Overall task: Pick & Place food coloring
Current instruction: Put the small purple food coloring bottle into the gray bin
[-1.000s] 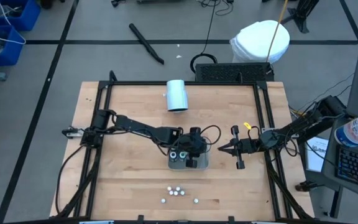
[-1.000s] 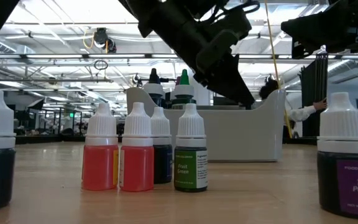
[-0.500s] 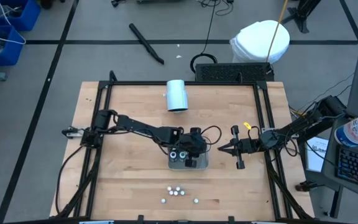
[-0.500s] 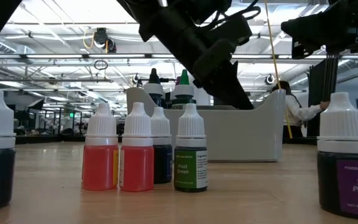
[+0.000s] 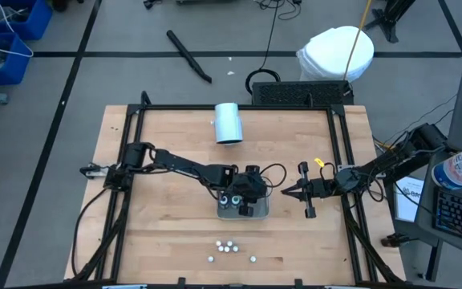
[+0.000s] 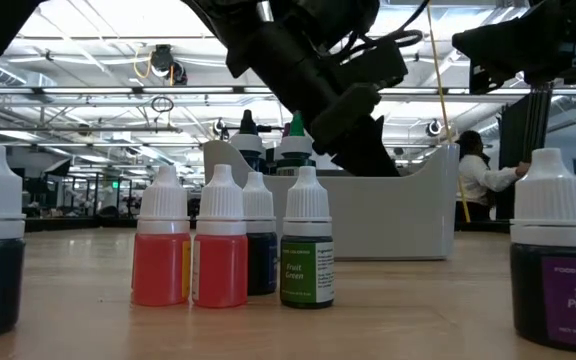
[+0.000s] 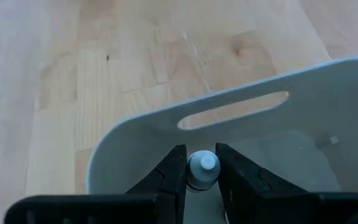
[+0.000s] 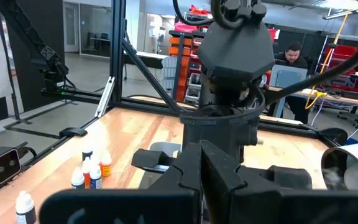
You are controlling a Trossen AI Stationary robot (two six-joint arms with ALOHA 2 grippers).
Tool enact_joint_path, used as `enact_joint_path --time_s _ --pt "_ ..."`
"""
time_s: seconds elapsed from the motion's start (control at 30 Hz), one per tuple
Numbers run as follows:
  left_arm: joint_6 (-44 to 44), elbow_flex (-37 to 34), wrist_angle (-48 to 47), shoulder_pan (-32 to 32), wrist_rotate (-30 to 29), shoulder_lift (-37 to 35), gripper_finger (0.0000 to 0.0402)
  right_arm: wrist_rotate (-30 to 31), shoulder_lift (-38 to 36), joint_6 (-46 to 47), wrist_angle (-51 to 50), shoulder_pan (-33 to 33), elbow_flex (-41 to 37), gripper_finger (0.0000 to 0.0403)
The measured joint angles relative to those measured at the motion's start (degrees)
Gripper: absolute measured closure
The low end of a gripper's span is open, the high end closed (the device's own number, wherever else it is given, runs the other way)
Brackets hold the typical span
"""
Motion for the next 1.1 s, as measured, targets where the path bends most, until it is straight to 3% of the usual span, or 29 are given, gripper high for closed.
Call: enact_joint_path --time_s 0.73,1.1 --pt "-1.52 0.0 -0.02 0.0 -0.05 -0.02 0.0321 0.0 0.0 -0.11 -0.02 0.0 0.0 0.0403" --pt "-2.4 0.0 0.03 0.0 -0.07 -0.02 0.0274 0.0 0.0 -0.11 -0.02 0.0 0.0 0.0403"
